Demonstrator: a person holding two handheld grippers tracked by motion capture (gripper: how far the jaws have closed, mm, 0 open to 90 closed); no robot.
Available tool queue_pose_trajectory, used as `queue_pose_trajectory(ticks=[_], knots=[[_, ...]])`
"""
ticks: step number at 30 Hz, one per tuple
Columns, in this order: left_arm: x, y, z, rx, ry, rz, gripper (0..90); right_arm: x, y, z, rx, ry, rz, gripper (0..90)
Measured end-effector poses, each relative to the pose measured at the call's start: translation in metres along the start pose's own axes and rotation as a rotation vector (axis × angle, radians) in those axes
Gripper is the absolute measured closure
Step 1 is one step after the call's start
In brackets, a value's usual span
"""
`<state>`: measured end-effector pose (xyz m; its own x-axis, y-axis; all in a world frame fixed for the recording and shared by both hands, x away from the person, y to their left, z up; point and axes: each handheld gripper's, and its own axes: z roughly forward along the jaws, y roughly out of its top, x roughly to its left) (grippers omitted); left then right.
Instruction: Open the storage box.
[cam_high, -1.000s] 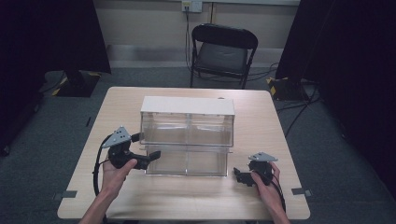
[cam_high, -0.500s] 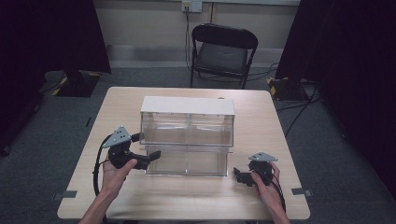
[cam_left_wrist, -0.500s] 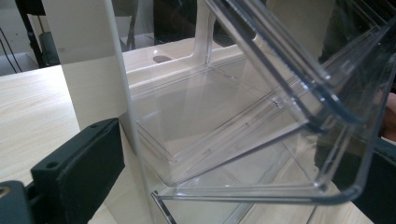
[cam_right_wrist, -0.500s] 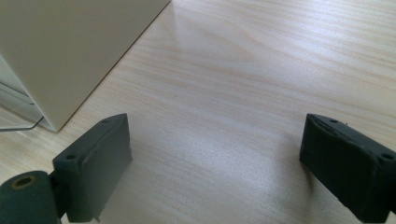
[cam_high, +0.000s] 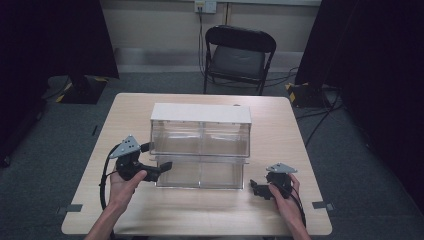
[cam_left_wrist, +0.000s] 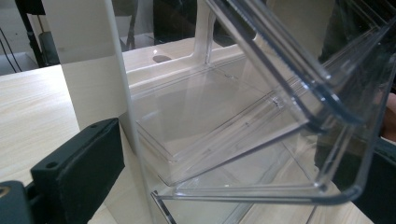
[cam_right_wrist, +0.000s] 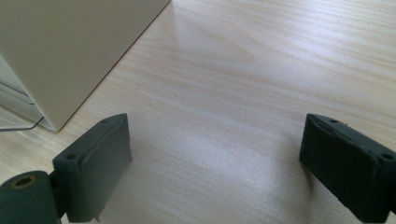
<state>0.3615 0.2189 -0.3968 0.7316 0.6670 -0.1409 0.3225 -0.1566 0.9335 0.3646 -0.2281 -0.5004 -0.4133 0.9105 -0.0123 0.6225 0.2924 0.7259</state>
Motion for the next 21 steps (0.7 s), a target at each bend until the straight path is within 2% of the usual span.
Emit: queue_pose_trajectory(ticks=[21], knots=[[0.0005,0.0001,-0.0001,0.006,-0.001,0.002,0.7,-0.0001,0.0,0.0001,0.0,0.001,0.0,8.1]])
